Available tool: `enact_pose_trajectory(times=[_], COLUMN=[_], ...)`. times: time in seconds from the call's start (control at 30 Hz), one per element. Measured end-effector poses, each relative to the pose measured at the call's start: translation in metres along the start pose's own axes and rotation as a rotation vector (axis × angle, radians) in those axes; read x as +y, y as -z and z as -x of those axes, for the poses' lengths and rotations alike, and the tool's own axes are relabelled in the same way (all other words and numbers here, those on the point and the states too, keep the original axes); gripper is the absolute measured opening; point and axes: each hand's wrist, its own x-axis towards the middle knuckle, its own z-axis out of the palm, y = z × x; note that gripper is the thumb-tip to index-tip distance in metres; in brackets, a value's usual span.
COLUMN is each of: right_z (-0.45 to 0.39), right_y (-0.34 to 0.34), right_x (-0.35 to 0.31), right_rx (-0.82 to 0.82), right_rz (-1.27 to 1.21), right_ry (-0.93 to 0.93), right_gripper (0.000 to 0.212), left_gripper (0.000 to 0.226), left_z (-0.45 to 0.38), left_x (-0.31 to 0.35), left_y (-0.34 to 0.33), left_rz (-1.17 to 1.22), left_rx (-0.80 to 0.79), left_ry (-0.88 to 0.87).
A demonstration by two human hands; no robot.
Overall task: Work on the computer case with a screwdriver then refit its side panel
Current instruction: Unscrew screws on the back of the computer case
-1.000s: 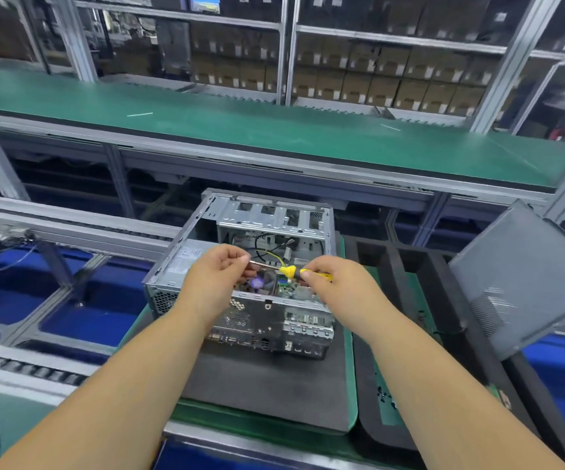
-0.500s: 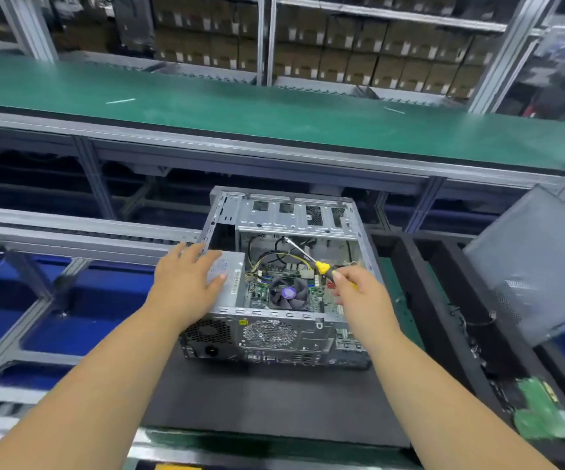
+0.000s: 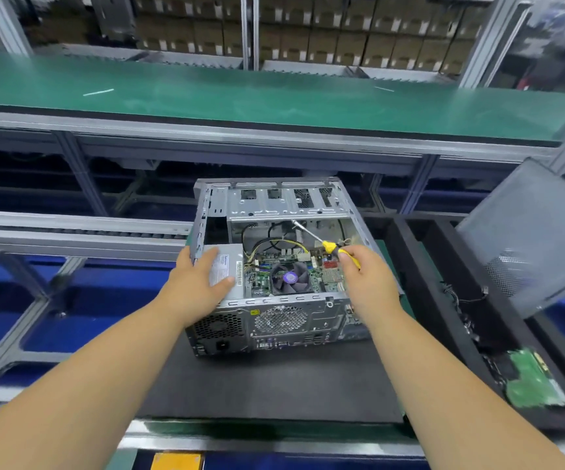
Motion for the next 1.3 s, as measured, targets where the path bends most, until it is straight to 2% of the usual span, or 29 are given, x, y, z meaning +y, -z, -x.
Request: enact_pose_trajectory(times=[0.13, 0.27, 0.4, 0.57, 0.77, 0.9, 1.3], right_z=[0.014, 0.051, 0.087, 0.133, 0.176, 0.195, 0.199], right_y=[0.021, 0.030, 0.031, 0.026, 0.012, 0.002, -0.003], right_x=[0.001, -0.002, -0.002, 0.006, -0.003, -0.009, -0.017], right_rx=[0.095, 0.057, 0.039, 0.054, 0.053, 0.049, 0.082], right_rz=[-0.170, -0.259, -0.275, -0.341, -0.464, -0.413, -0.346], right_ry=[-0.060, -0.108, -0.151, -0.239, -0.324, -0.341, -0.381], right_gripper=[0.017, 0.019, 0.023, 0.020, 0.012, 0.006, 0.006], left_gripper=[0.081, 0.080, 0.071, 0.066, 0.068, 0.069, 0.068], left_z=[0.014, 0.031, 0.037, 0.033, 0.035, 0.037, 0.033], left_x=[0.021, 0.046, 0.059, 0.056, 0.052, 0.053, 0.049], left_y=[-0.016, -0.038, -0.051, -0.049, -0.041, -0.041, -0.044], left_rz=[0.034, 0.039, -0.152, -0.388, -0.482, -0.510, -0.504], left_rx=[-0.010, 0.024, 0.099, 0.003, -0.057, -0.061, -0.031], left_ry=[0.041, 0.050, -0.142, -0.337, -0.456, -0.469, -0.491])
